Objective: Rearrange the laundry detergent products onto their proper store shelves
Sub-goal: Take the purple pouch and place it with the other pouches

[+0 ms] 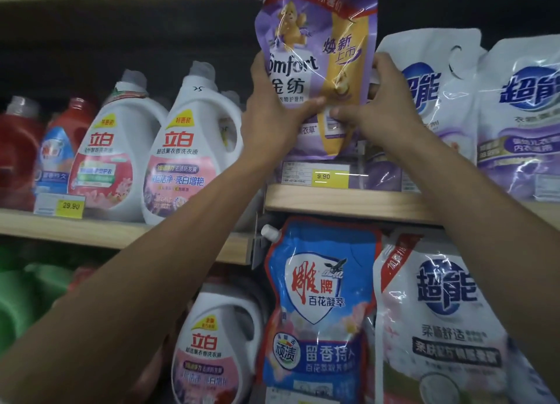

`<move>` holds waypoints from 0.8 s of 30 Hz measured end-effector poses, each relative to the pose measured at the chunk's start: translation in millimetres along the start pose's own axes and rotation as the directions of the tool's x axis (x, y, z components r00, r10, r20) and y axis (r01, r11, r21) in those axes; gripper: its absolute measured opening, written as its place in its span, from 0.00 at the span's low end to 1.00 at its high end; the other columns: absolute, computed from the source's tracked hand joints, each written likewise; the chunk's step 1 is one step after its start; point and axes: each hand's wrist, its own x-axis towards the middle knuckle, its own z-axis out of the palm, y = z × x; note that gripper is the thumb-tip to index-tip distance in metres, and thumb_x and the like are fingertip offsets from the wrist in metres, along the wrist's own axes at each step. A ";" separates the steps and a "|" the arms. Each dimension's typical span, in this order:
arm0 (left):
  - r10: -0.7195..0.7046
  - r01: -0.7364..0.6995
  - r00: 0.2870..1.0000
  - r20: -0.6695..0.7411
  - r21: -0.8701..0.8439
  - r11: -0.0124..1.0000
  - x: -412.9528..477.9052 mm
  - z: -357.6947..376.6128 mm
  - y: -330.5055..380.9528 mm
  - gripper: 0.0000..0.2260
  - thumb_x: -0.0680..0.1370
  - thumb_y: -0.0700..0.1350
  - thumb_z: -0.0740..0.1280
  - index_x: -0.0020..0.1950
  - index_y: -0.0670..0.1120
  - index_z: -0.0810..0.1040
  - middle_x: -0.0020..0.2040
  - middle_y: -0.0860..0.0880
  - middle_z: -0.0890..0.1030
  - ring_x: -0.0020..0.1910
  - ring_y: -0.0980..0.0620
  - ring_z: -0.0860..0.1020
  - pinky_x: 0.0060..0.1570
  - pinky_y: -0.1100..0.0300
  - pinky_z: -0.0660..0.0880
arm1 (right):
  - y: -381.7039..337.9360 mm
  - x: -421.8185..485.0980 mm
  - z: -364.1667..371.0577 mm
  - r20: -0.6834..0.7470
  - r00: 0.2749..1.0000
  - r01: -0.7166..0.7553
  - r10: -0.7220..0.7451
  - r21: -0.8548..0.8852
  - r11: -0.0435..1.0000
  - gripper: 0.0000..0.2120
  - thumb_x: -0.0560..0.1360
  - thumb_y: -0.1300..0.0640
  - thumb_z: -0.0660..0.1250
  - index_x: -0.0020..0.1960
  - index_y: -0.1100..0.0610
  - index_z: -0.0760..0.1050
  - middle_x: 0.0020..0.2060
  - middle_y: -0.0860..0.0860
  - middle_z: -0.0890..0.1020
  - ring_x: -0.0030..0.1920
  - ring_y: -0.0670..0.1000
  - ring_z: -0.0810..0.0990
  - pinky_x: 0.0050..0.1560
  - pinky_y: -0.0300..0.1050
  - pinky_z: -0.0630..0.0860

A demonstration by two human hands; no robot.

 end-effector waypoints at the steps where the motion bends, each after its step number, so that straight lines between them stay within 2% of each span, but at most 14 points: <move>1: -0.001 0.001 1.000 -0.002 -0.007 1.000 -0.4 0.9 -1.9 0.50 0.63 0.58 0.80 0.79 0.48 0.59 0.62 0.56 0.78 0.61 0.53 0.80 0.63 0.48 0.78 | 1.7 0.6 0.3 0.001 1.000 0.001 -0.001 -0.003 1.000 0.31 0.68 0.66 0.81 0.65 0.53 0.70 0.52 0.39 0.80 0.42 0.26 0.81 0.37 0.28 0.78; 6: 0.001 -0.002 1.000 -0.008 -0.008 1.000 -2.1 3.0 -4.2 0.50 0.65 0.55 0.81 0.80 0.47 0.57 0.61 0.57 0.77 0.61 0.54 0.79 0.63 0.50 0.78 | 3.4 1.8 1.7 0.005 1.000 0.015 -0.015 -0.021 1.000 0.36 0.67 0.66 0.81 0.72 0.57 0.71 0.59 0.48 0.82 0.49 0.31 0.81 0.40 0.27 0.78; 9: 0.007 -0.007 1.000 -0.008 -0.013 1.000 -3.5 1.6 -4.1 0.50 0.65 0.53 0.81 0.80 0.46 0.57 0.64 0.54 0.78 0.63 0.52 0.79 0.64 0.49 0.78 | 2.5 0.4 1.6 0.016 1.000 0.006 -0.006 -0.015 1.000 0.36 0.67 0.66 0.81 0.72 0.56 0.71 0.55 0.43 0.82 0.43 0.25 0.79 0.39 0.25 0.77; 11: 0.001 -0.001 1.000 -0.012 -0.005 1.000 -6.7 0.2 -4.6 0.51 0.65 0.54 0.81 0.80 0.45 0.57 0.68 0.51 0.78 0.65 0.52 0.79 0.65 0.49 0.77 | 2.0 -2.1 1.5 0.033 0.999 -0.013 0.013 -0.010 1.000 0.36 0.67 0.67 0.81 0.71 0.56 0.72 0.52 0.41 0.81 0.42 0.25 0.80 0.38 0.26 0.77; 15: -0.044 0.044 0.999 -0.006 0.009 0.999 -15.5 -3.3 -10.0 0.50 0.65 0.54 0.81 0.80 0.46 0.58 0.68 0.51 0.77 0.65 0.51 0.78 0.67 0.48 0.76 | 3.1 -10.1 2.7 0.082 0.994 -0.068 0.068 0.003 0.998 0.32 0.68 0.69 0.80 0.67 0.53 0.72 0.50 0.41 0.83 0.41 0.32 0.84 0.35 0.32 0.80; 21: -0.128 0.126 0.991 0.045 0.038 0.991 -20.8 -7.8 -21.8 0.43 0.66 0.53 0.82 0.75 0.48 0.64 0.60 0.55 0.79 0.57 0.55 0.80 0.61 0.48 0.79 | -2.1 -18.8 3.9 0.186 0.966 -0.178 0.181 -0.034 0.983 0.27 0.70 0.71 0.79 0.63 0.54 0.72 0.45 0.51 0.84 0.28 0.40 0.83 0.23 0.34 0.75; 24: -0.149 0.145 0.986 0.075 0.060 0.988 -19.1 -7.5 -22.9 0.42 0.66 0.54 0.82 0.74 0.49 0.65 0.60 0.56 0.80 0.58 0.53 0.80 0.62 0.46 0.78 | -5.0 -20.0 2.2 0.197 0.952 -0.229 0.234 -0.049 0.972 0.26 0.70 0.71 0.78 0.60 0.52 0.72 0.41 0.51 0.84 0.24 0.43 0.82 0.19 0.38 0.73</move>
